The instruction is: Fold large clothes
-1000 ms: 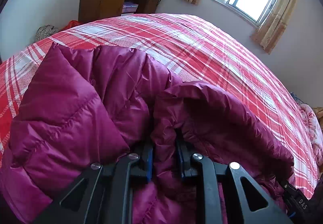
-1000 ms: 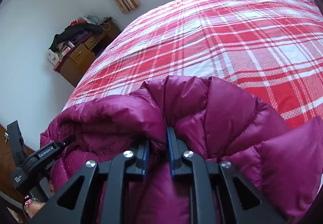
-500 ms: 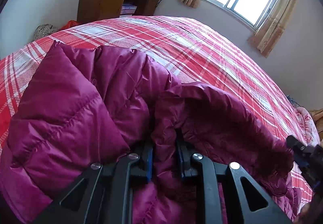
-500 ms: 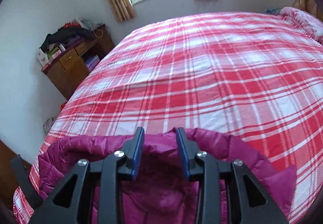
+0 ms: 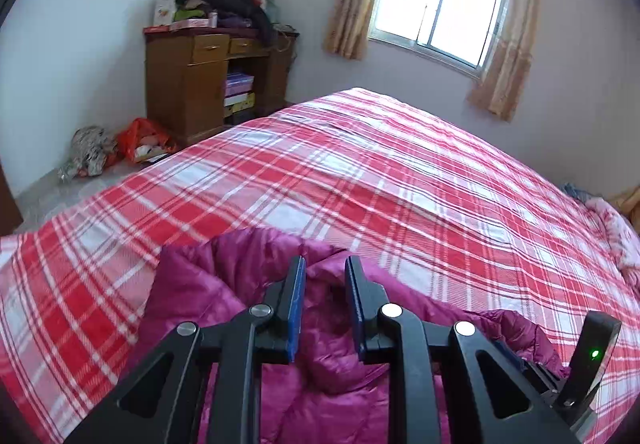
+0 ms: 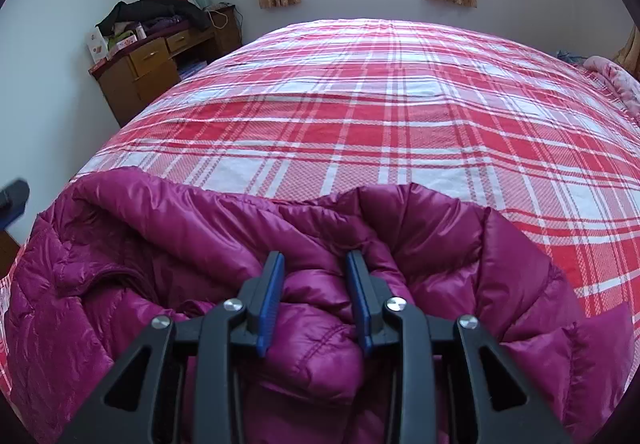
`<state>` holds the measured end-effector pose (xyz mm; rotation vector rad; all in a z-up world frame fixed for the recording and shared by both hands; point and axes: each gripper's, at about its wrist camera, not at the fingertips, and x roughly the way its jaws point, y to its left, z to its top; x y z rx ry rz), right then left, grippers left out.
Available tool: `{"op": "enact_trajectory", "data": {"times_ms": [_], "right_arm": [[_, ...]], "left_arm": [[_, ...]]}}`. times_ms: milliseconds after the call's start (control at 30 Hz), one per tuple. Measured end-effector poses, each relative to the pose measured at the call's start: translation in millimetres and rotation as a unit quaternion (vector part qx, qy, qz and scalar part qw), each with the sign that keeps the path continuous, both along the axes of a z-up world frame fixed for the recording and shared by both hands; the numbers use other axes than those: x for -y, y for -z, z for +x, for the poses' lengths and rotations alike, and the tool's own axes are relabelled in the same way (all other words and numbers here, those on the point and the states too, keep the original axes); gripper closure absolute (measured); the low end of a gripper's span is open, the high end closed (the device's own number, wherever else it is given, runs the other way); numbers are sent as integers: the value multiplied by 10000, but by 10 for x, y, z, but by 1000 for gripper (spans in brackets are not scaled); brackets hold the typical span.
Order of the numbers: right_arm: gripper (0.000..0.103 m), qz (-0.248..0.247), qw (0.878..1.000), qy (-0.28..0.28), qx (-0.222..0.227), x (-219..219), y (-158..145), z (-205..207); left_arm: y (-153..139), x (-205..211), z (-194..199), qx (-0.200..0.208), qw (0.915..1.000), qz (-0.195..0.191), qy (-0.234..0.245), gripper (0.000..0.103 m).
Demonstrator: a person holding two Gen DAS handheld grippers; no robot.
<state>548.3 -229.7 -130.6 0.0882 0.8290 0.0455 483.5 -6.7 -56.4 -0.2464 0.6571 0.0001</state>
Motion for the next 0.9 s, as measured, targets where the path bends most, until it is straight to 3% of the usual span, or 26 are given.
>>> {"op": "enact_trajectory", "data": {"times_ms": [133,200,267,367,533,667,900], "right_arm": [[69,2,10000,-8,26,4,0,-12],[69,104,9999,-14,32,37,2,-20],[68,203,9998,-44,49,59,6,-24],[67,279,9996,-60,43,64,10,-23],[65,184,9998,-87,23,28,11,-9],[60,4,9999,-146,-6,-41,21,19],[59,-263,9996,-139,-16,-108,28,27]], "left_arm": [[106,321,508,-427,9965,93,709,82],[403,402,695,-915,9923,549,634,82],[772,344,724,-1379,9871,564,586,82],[944,232,510,-942,9928,332,666,82],[934,301,547,-929,9921,554,635,82],[939,294,566,-906,9929,449,630,82],[936,340,588,-893,9924,604,599,82]]}}
